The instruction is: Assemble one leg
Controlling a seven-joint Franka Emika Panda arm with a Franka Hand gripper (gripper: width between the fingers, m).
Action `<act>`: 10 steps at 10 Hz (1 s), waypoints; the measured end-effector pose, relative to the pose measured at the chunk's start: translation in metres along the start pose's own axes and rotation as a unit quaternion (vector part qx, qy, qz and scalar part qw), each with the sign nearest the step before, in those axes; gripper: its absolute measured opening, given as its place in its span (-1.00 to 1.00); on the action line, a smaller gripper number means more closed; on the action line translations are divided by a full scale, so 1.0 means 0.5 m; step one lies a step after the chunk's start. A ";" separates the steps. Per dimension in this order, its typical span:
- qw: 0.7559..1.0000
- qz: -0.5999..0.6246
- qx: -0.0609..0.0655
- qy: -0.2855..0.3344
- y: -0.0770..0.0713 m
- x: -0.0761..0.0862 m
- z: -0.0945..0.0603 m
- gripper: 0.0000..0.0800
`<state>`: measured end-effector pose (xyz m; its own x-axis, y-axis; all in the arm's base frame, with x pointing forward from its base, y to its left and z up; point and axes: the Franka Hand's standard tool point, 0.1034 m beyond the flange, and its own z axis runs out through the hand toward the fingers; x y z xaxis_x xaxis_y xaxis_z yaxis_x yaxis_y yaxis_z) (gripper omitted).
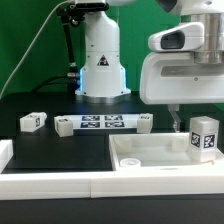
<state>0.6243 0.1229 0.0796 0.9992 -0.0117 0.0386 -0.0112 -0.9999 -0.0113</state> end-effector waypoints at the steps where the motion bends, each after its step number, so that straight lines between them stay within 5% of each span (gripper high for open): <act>1: 0.999 -0.040 -0.004 0.000 0.000 0.000 0.000 0.62; 2: 0.998 -0.058 -0.004 0.000 0.000 -0.001 0.001 0.62; 4: 0.998 -0.056 -0.005 0.000 0.002 -0.001 0.001 0.00; 5: 0.998 -0.056 -0.005 0.000 0.003 -0.001 0.001 0.00; 6: 0.999 -0.054 -0.005 0.000 0.003 -0.001 0.001 -0.27; 10: 0.998 0.059 -0.004 0.000 0.003 -0.001 0.001 -0.27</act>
Offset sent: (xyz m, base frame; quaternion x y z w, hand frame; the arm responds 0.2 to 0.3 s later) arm 0.0000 0.0000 0.0000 0.0000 0.0000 0.0000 1.0000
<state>0.6240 0.1213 0.0791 0.9908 -0.1301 0.0375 -0.1299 -0.9915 -0.0078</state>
